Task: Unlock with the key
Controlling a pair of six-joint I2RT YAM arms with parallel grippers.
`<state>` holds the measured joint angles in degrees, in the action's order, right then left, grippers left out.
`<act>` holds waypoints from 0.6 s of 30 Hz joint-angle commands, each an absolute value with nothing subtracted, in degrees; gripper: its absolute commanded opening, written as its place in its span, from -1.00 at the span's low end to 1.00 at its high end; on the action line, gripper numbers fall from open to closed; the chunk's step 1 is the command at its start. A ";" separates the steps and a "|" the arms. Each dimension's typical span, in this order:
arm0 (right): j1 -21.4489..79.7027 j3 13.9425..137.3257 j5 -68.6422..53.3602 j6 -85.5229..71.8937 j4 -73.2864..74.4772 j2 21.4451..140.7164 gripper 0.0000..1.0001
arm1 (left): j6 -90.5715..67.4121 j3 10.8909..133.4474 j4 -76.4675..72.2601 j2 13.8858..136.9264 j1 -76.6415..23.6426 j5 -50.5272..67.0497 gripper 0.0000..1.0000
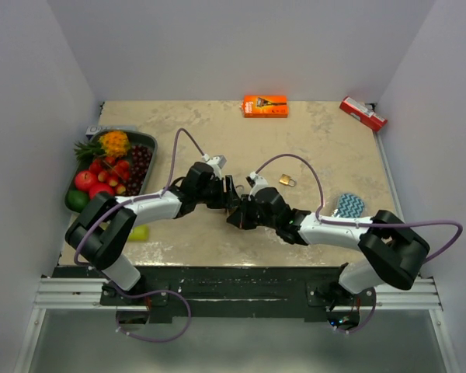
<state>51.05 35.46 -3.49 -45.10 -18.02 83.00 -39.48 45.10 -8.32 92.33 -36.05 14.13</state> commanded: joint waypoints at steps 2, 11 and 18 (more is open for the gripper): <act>51.24 37.00 -0.79 -46.67 -21.44 83.58 -1.00 | -40.78 45.62 -13.18 89.74 -35.77 16.70 -1.00; 51.15 37.88 -0.18 -47.11 -21.71 84.28 -1.00 | -41.31 45.18 -13.54 90.26 -35.68 17.14 -1.00; 51.15 35.25 1.05 -48.78 -21.36 80.69 -1.00 | -41.05 45.44 -12.84 89.91 -35.68 16.44 -1.00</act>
<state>51.05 35.44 -1.93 -47.31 -19.35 83.81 -39.94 45.08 -8.56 92.33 -36.05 15.22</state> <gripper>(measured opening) 0.010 0.639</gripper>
